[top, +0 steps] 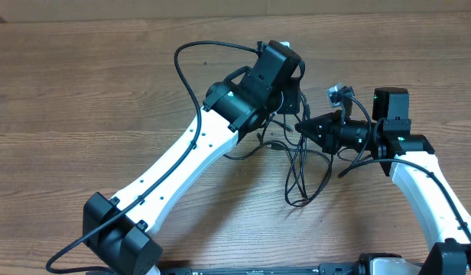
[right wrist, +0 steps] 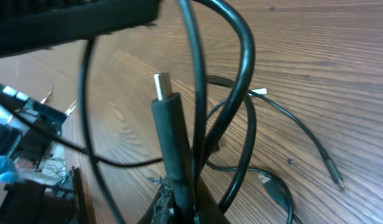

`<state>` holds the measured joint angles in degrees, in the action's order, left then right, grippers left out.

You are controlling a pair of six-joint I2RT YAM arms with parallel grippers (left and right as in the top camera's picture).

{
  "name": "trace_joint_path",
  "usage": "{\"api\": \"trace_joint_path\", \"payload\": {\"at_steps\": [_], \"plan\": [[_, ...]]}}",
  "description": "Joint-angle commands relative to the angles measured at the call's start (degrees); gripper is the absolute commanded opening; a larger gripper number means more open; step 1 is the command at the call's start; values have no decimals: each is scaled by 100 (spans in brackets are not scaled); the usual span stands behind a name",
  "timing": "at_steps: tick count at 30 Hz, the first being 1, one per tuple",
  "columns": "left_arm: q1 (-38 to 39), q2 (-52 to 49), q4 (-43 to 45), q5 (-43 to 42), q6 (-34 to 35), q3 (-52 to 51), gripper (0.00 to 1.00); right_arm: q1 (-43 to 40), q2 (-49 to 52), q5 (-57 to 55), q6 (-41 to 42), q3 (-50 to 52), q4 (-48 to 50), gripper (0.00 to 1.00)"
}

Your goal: Untangle cables

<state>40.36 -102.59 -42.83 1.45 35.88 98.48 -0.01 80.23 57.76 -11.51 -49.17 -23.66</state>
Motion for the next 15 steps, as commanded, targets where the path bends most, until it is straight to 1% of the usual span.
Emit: {"api": "trace_joint_path", "payload": {"at_steps": [1, 3, 4, 5, 6, 8, 10, 12, 15], "plan": [[-96, -177, -98, 944, 33, 57, 4, 0, -4, 382, -376, -31, -57, 4], [-96, -221, -345, 896, 39, 57, 4, 0, -4, 380, -352, -31, -24, 4], [-96, -221, -439, 872, 37, 57, 4, -9, -4, 350, -332, -31, -7, 7], [-96, -221, -531, 850, 37, 57, 4, -11, -4, 234, -260, -31, 2, 21], [-96, -221, -654, 774, 37, 57, 4, -11, -4, -118, 33, -31, 55, 40], [-96, -221, -789, 632, 35, 57, 4, -11, -4, -723, 501, -31, 109, 56], [-96, -219, -855, 529, 17, 57, 4, -11, -4, -1250, 874, -31, 125, 76], [-101, -201, -855, 380, -98, 57, 4, -11, -4, -1436, 986, -31, 122, 85], [-101, -140, -837, 291, -380, 70, 4, -11, -4, -1473, 986, -31, 122, 93]]}}
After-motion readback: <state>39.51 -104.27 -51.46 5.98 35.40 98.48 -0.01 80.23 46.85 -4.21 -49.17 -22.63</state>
